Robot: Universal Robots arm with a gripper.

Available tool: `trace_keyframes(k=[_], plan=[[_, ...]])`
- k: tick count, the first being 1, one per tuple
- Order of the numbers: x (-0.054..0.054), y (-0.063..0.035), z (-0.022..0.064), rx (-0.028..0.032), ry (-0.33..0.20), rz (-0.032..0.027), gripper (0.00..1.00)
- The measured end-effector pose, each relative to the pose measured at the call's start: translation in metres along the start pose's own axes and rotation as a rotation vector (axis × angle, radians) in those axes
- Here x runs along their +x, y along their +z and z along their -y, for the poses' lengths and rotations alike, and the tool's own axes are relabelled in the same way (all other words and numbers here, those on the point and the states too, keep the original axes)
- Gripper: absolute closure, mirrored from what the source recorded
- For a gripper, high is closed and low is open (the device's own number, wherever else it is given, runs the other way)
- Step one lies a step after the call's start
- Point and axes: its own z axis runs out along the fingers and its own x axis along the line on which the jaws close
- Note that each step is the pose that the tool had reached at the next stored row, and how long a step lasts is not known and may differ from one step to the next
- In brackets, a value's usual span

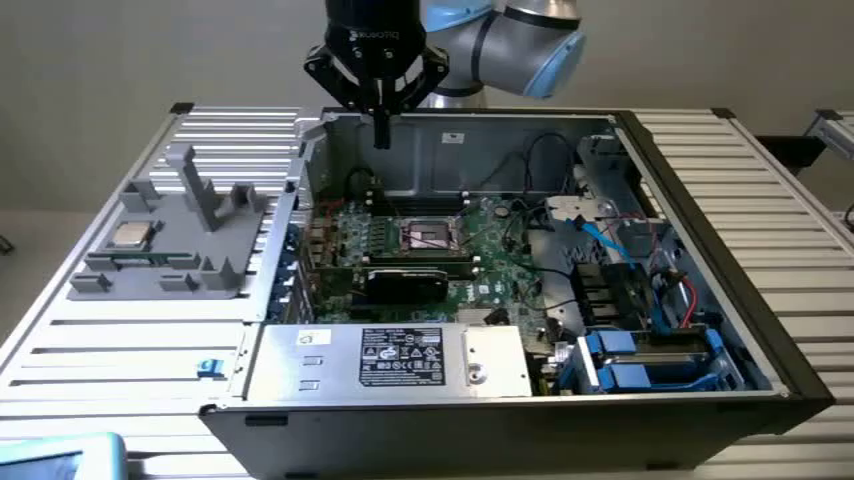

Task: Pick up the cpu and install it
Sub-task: 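Reach for the cpu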

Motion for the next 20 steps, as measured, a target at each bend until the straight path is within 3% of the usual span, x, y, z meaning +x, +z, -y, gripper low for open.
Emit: trace_keyframes(k=[14, 20], plan=[[0.001, 0.0001, 0.0001, -0.0002, 0.000, 0.0002, 0.89], [0.025, -0.0005, 0.0018, 0.0000, 0.000, 0.0000, 0.89]])
